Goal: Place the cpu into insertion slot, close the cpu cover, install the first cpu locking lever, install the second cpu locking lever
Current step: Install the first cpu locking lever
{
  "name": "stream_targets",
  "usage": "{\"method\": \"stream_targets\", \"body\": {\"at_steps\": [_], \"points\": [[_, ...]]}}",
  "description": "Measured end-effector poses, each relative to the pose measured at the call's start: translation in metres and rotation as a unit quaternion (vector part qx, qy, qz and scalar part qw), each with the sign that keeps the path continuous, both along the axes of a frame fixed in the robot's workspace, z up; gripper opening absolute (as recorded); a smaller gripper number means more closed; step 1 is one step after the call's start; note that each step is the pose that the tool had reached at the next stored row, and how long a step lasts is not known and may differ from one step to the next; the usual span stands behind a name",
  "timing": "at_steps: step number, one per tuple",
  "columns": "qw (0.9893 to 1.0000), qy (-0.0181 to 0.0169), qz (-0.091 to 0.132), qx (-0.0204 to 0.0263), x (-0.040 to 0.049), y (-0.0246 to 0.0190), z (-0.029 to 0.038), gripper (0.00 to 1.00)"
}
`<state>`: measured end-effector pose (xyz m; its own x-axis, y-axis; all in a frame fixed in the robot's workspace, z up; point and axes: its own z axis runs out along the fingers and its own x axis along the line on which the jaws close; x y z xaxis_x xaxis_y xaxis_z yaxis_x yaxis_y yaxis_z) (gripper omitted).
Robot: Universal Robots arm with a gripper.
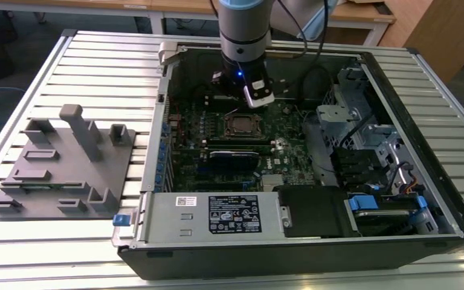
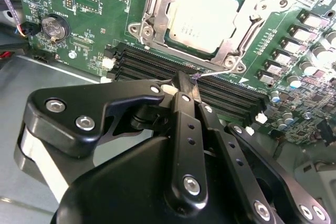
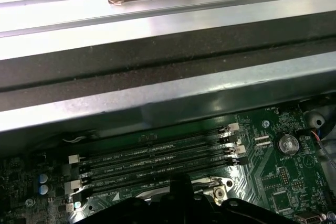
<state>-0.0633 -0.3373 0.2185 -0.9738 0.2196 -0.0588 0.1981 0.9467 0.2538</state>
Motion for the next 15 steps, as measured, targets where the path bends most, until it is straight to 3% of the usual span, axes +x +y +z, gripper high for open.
{"method": "stream_targets", "body": {"at_steps": [5, 10, 15], "points": [[1.0000, -0.0022, -0.004, 0.0056, 0.0000, 0.0000, -0.0030, 0.10], [0.9997, -0.0074, -0.021, 0.0060, 0.0000, 0.0000, -0.0065, 0.10], [0.9987, -0.0126, -0.050, 0.0056, 0.0000, 0.0003, -0.0087, 0.10]]}}
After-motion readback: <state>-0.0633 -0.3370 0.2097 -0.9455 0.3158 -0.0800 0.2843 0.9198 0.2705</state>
